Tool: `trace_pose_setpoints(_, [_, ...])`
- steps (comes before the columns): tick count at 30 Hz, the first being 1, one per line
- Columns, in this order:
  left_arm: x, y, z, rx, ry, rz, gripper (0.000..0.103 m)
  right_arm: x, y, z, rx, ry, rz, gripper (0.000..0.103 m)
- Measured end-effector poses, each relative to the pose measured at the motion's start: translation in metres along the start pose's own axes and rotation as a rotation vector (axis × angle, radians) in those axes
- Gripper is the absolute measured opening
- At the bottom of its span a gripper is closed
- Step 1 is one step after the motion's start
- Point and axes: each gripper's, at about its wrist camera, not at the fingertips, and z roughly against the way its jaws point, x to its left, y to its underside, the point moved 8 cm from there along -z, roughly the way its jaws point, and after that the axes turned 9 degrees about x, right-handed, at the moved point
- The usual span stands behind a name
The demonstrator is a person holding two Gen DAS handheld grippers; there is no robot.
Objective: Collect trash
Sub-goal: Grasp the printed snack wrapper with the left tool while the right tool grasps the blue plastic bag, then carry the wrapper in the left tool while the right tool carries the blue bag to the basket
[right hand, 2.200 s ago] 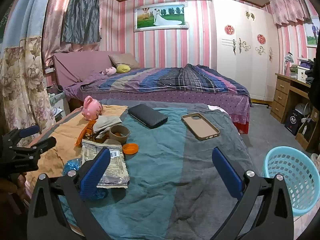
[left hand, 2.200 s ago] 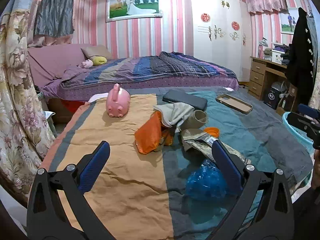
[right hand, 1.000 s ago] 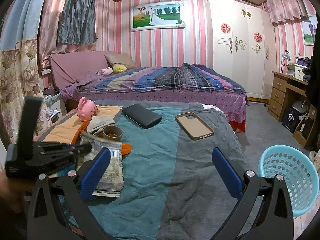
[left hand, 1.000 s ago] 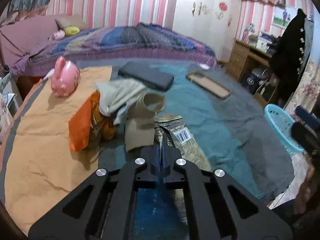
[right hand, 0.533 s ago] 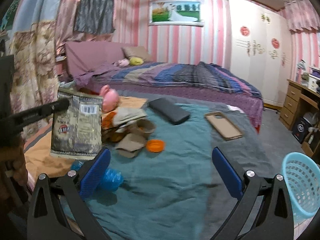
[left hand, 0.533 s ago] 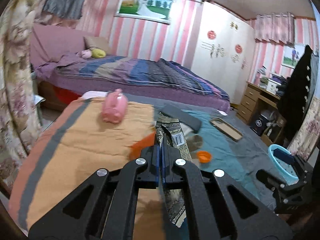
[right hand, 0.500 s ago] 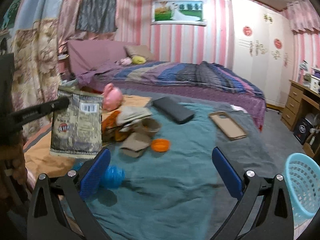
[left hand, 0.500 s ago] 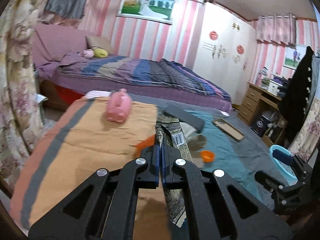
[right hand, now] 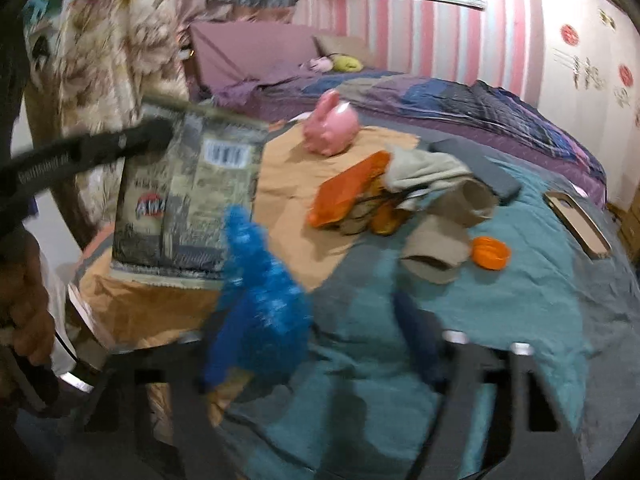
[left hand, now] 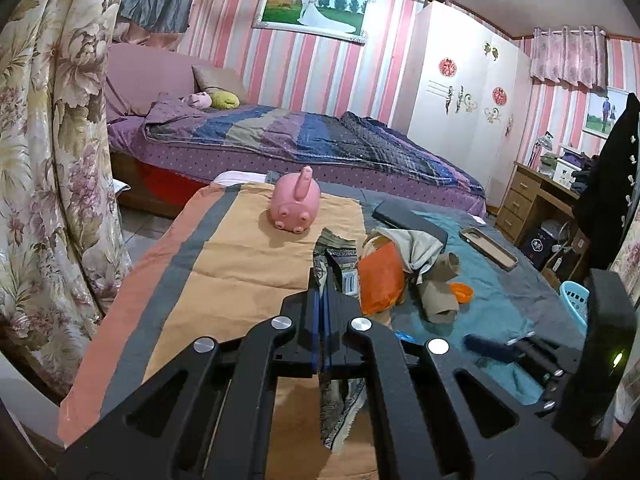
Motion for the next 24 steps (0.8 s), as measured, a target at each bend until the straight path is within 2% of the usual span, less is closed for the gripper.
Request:
trace_pose_setpoints(1, [0.003, 0.001, 0.001, 0.0, -0.002, 0.002, 0.0, 0.005, 0.001, -0.005, 0.015, -0.003, 0.011, 0.039])
trace_pose_setpoints(2, [0.006, 0.001, 0.001, -0.003, -0.008, 0.008, 0.0, 0.008, 0.002, -0.009, 0.028, -0.011, 0.014, 0.024])
trace_pose_setpoints(4, [0.014, 0.002, 0.005, -0.01, -0.009, 0.02, 0.0, 0.011, 0.001, -0.008, 0.027, -0.018, 0.011, 0.01])
trace_pose_setpoints(5, [0.016, 0.002, 0.006, -0.015, -0.009, 0.022, 0.0, 0.009, 0.0, -0.005, 0.014, -0.025, -0.001, 0.007])
trace_pose_setpoints(9, [0.013, 0.0, 0.011, -0.036, 0.0, 0.007, 0.0, -0.005, -0.005, 0.011, -0.035, -0.032, -0.032, 0.004])
trace_pose_setpoints(13, [-0.003, -0.001, 0.006, -0.025, -0.012, -0.024, 0.0, -0.032, -0.012, 0.034, -0.099, 0.005, -0.047, 0.004])
trace_pose_setpoints(20, [-0.056, -0.006, -0.009, -0.002, -0.001, -0.093, 0.0, -0.104, -0.014, 0.072, -0.15, 0.136, -0.082, 0.004])
trace_pose_setpoints(24, [-0.088, -0.011, -0.015, -0.008, 0.02, -0.127, 0.0, -0.145, -0.01, 0.091, -0.164, 0.173, -0.108, 0.002])
